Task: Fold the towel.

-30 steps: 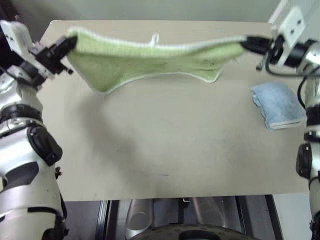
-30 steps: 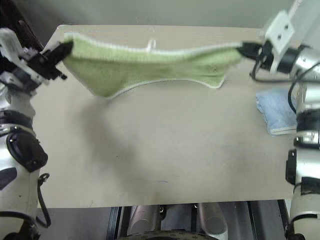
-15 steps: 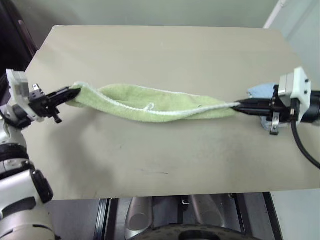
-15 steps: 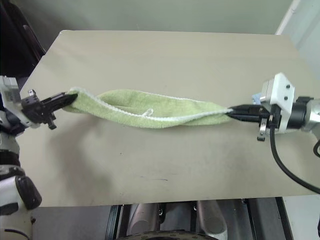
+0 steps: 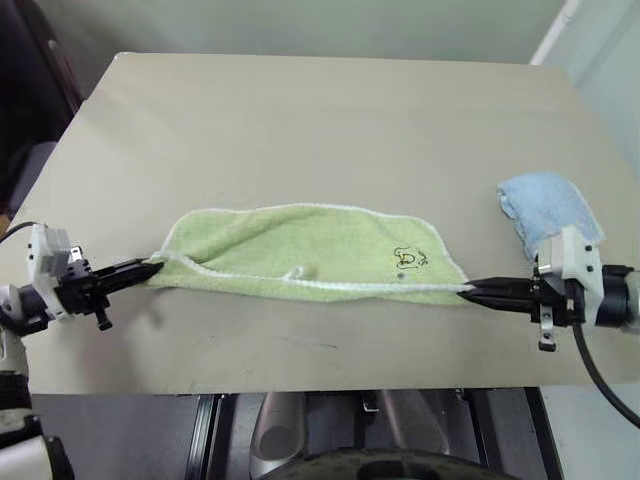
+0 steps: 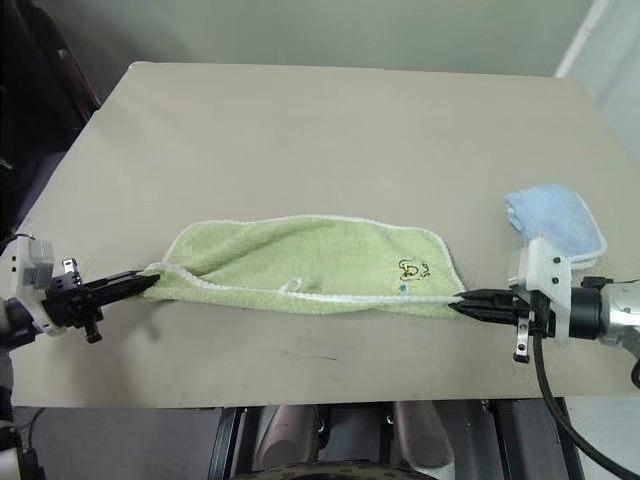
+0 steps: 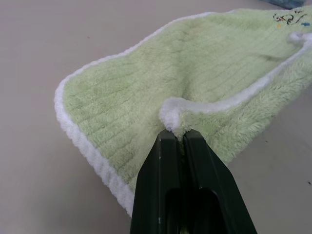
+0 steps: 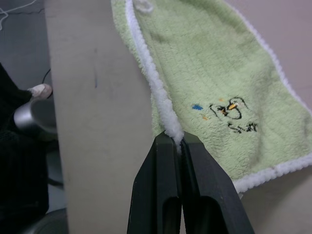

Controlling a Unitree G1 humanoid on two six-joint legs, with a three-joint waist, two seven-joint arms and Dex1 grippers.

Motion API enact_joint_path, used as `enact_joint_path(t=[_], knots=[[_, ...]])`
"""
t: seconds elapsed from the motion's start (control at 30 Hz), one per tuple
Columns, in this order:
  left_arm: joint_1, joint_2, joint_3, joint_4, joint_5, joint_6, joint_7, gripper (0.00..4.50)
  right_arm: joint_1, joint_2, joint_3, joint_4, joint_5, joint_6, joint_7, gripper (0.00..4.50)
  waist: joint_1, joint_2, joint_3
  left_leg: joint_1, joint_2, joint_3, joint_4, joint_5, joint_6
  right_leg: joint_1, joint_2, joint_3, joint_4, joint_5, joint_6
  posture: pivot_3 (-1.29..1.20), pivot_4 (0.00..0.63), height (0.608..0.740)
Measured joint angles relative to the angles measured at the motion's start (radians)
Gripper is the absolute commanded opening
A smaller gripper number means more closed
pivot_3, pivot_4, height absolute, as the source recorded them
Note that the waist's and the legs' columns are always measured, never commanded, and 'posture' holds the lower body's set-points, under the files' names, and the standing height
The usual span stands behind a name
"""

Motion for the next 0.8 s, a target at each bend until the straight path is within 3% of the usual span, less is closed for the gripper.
enact_joint_path(t=[0.23, 0.6, 0.8], knots=[[0.056, 0.009, 0.023, -0.043, -0.036, 0.001, 0.003, 0.01, 0.132, -0.012, -0.082, -0.051, 0.04, 0.013, 0.046, 0.0, 0.0, 0.0, 0.0, -0.002, 0.0, -0.001, 0.0, -0.005, -0.003, 0.0, 0.0, 0.0, -0.002, -0.003, 0.001, 0.0, 0.15, 0.697], [-0.022, 0.044, 0.022, -0.014, -0.038, 0.027, 0.047, 0.01, 0.142, -0.025, -0.055, -0.025, 0.002, -0.032, 0.07, 0.0, 0.001, -0.001, 0.0, -0.002, 0.0, -0.002, 0.0, -0.009, -0.006, -0.001, 0.0, 0.0, -0.003, -0.003, 0.001, 0.0, 0.15, 0.697], [-0.066, 0.015, 0.018, -0.015, -0.046, 0.09, 0.146, 0.01, -0.024, -0.012, 0.041, 0.105, -0.027, -0.074, 0.054, 0.0, 0.0, -0.001, -0.001, -0.001, 0.0, -0.002, 0.0, -0.006, 0.0, 0.0, 0.0, 0.0, -0.003, -0.003, 0.0, 0.0, 0.15, 0.697]])
